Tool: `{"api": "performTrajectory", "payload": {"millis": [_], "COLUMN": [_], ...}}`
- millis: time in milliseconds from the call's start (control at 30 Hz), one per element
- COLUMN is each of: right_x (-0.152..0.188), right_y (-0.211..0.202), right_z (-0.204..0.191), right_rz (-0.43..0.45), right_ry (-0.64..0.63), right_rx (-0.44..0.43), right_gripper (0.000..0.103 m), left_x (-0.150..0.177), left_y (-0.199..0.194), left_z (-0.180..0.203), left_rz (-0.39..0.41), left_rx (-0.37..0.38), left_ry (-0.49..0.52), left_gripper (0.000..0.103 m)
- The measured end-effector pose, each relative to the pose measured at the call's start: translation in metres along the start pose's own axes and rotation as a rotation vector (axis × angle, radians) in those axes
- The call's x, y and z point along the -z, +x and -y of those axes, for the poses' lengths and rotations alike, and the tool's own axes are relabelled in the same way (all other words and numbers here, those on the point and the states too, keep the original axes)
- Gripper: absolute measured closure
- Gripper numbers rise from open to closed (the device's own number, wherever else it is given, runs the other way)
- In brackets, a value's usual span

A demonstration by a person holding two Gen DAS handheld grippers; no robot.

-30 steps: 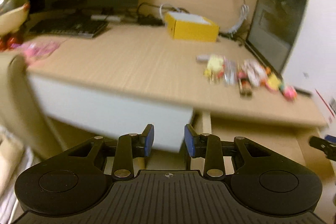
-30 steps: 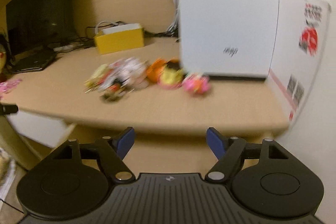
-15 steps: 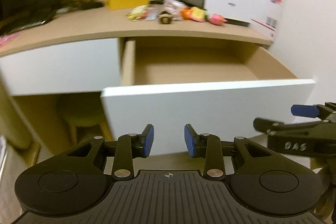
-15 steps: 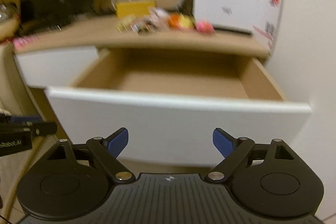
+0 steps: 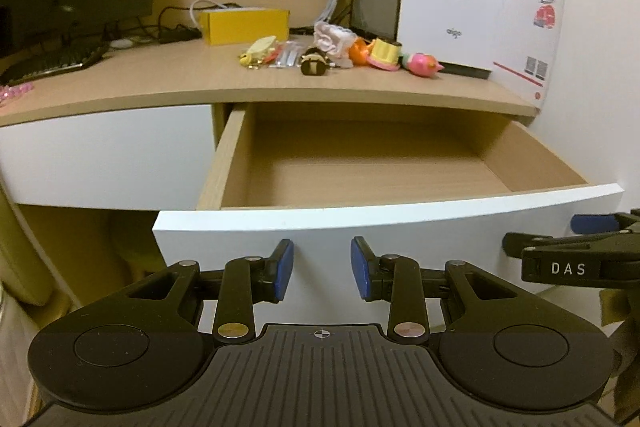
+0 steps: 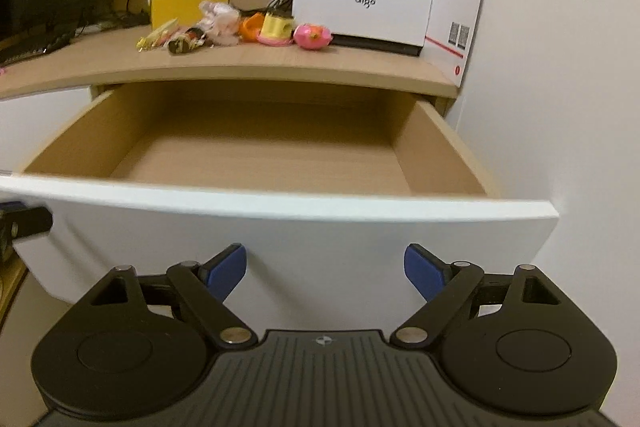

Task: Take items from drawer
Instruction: 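Open both grippers and pull both tools back from the desk, then push the empty drawer closed with both tools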

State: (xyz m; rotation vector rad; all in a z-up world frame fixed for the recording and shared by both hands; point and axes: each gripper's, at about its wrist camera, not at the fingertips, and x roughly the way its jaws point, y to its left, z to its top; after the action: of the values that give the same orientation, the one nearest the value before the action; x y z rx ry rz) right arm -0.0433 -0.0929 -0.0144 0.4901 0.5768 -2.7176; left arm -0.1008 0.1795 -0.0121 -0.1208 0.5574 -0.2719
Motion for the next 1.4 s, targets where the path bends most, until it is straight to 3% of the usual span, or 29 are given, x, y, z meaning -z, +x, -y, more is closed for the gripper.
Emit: {"api": "performTrajectory", "payload": {"millis": [300, 833, 1100, 1167, 1400], "right_x": [-0.033, -0.107, -0.126, -0.128, -0.132], "right_y": [0.044, 0.128, 0.155, 0.16, 0.166], "right_z": [0.004, 0.007, 0.001, 0.002, 0.009], "right_rz": [-0.02, 0.007, 0.023, 0.003, -0.056], "right_ry": [0.011, -0.019, -0.049, -0.043, -0.025], "right_rx": [-0.046, -0.034, -0.015, -0.025, -0.061], "right_gripper": [0.016, 0.016, 0.015, 0.007, 0.007], "left_x": [-0.033, -0.092, -0.109, -0.11, -0.113], "left_y": [0.049, 0.143, 0.166, 0.166, 0.174], "left_z": [-0.004, -0.015, -0.019, -0.018, -0.012], "left_rz": [-0.023, -0.009, -0.028, -0.033, -0.091], "left_rx": [-0.006, 0.018, 0.032, 0.032, 0.023], "left_ry": [0.016, 0.014, -0.035, -0.044, -0.033], "left_gripper": [0.068, 0.068, 0.067, 0.066, 0.063]}}
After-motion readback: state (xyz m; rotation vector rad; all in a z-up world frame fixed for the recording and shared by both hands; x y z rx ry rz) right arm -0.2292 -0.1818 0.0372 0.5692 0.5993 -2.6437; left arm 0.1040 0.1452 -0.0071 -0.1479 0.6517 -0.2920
